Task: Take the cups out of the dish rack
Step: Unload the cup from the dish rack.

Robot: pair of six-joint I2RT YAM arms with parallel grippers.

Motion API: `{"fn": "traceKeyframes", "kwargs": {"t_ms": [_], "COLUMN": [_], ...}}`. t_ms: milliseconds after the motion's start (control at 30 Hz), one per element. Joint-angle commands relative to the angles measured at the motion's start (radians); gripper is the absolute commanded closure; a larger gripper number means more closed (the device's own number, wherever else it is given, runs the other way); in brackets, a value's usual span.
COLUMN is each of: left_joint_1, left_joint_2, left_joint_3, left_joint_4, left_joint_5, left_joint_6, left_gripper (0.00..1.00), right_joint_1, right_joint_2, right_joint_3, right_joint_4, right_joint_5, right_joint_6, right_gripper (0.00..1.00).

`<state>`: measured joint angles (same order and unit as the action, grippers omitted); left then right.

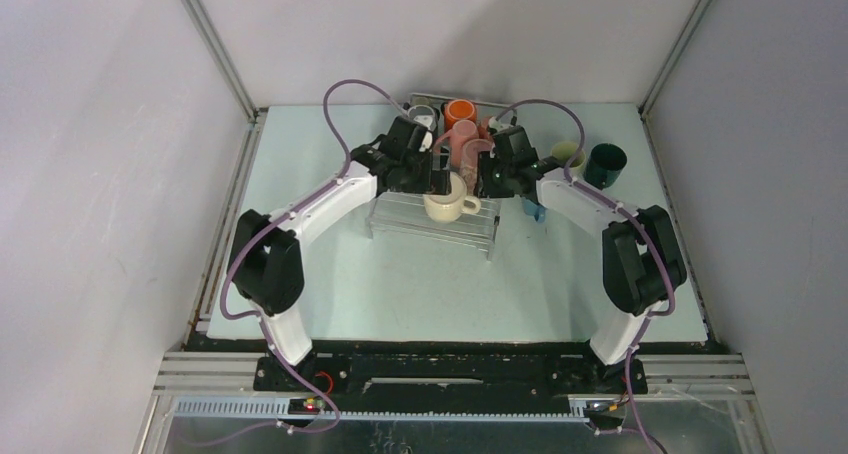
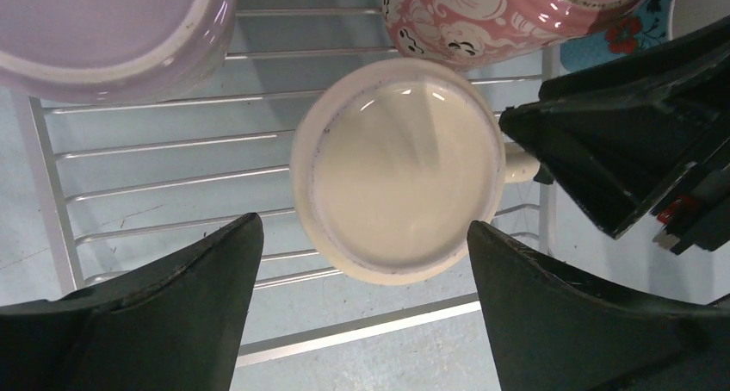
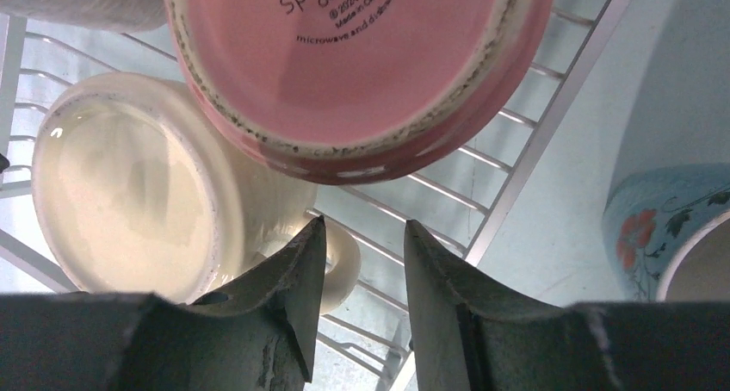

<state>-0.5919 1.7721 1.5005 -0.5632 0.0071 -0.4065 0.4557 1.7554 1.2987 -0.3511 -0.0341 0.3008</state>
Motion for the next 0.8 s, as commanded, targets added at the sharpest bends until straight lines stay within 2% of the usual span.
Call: {"fn": "traceKeyframes", "kwargs": {"t_ms": [0, 367, 567, 767], "left_joint_1": [0.006, 0.014, 0.025, 0.037], "left_joint_2": [-0.007, 0.008, -0.006, -0.05], "left_joint_3": [0.008, 0.024, 0.028, 0.02], "left_joint_4": [0.043, 0.043, 0.036, 0.012], "left_joint_5": [0.025, 0.034, 0.035, 0.031], "left_joint_6": [-0.039, -0.035, -0.023, 0.0], "left_gripper": [0.06, 0.08, 0.07, 0.06], "right_joint_1": [0.015, 0.039, 0.034, 0.018], "right_joint_2": [-0.019, -0.083, -0.1, -0.152], "right_joint_3": [-0.007, -0.062, -0.072, -0.08], "right_joint_4": [-0.026, -0.014, -0.022, -0.034], "right_joint_5": [0.005, -0.047, -0.023, 0.02], "right_joint_6": [0.042, 0.064, 0.048, 0.007], "right_gripper": [0.54, 0.55, 0.55, 0.5]}}
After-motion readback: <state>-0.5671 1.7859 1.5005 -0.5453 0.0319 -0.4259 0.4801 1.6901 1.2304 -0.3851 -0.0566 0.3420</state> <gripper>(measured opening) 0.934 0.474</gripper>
